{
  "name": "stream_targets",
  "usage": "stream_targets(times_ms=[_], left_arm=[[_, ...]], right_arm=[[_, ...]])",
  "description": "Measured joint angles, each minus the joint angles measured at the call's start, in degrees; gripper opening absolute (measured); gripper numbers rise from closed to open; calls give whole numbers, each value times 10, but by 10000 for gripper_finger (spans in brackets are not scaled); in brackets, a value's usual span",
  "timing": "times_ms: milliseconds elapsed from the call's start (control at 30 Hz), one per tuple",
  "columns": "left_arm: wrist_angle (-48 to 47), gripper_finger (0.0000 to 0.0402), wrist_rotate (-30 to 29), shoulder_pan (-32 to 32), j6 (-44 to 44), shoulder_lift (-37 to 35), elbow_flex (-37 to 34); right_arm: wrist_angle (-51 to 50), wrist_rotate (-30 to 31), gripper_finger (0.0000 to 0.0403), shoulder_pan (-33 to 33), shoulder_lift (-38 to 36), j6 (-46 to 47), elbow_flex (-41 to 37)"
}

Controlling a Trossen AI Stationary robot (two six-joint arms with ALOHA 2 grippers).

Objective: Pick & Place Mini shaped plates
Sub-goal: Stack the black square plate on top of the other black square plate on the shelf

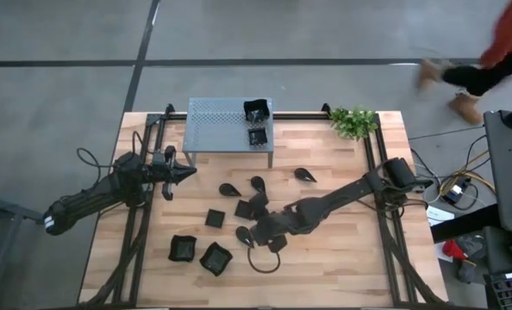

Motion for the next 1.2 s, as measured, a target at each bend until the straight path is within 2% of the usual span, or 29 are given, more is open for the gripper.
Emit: stream_targets(times_ms=[100, 167, 233, 300, 567, 667, 967, 1200], left_arm=[[0, 3, 0, 0, 0, 0, 0], [0, 3, 0, 0, 0, 0, 0], [0, 3, 0, 0, 0, 0, 0], [0, 3, 0, 0, 0, 0, 0], [0, 3, 0, 0, 0, 0, 0], [0, 3, 0, 0, 0, 0, 0], [0, 3, 0, 0, 0, 0, 0], [0, 3, 0, 0, 0, 0, 0]], right_arm=[[2, -4, 133, -16, 32, 111, 22], [-6, 1, 130, -26, 50, 139, 39], [-59, 2, 128, -32, 65, 154, 60], [-105, 0, 127, -35, 78, 157, 77], [-105, 1, 137, -40, 123, 137, 112], [-107, 25, 140, -46, 123, 109, 119], [-99, 27, 142, -48, 116, 117, 207], [-103, 29, 141, -50, 116, 114, 243]])
